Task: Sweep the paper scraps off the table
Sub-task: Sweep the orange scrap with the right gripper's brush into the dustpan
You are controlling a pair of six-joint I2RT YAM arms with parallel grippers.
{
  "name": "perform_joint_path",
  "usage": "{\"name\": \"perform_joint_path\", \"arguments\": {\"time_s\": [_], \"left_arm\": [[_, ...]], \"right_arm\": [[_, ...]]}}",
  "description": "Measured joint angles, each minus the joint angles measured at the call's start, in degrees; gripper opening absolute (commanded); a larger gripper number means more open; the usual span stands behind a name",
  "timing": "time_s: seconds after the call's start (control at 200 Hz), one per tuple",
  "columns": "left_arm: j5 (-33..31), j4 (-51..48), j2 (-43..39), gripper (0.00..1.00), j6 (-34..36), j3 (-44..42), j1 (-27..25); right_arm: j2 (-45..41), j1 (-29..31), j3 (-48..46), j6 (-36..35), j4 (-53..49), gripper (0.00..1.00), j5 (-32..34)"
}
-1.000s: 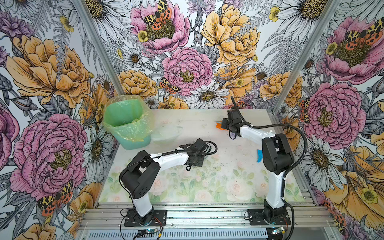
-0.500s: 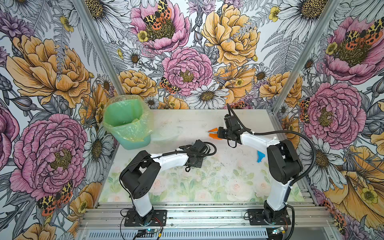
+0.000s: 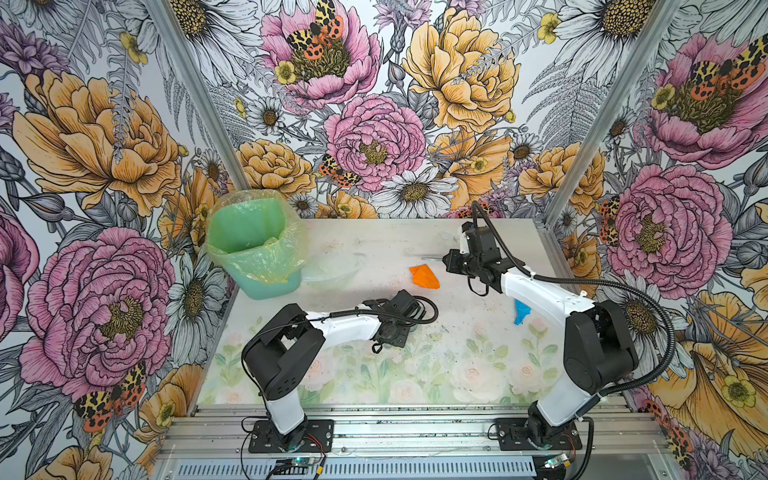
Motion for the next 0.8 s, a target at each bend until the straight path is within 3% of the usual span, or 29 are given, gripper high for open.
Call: {"name": "perform_joint_path", "arguments": {"time_s": [0.48, 0.801], "left_arm": [[1.7, 0.7, 0.1, 0.00, 0.0, 0.0, -0.3], [1.7, 0.7, 0.1, 0.00, 0.0, 0.1, -0.3]], "right_arm": [[5.5, 2.0, 0.5, -6.0, -3.8, 0.00, 2.6], [-1.0, 4.8, -7.8, -7.0, -4.1, 0.00, 0.8]]}}
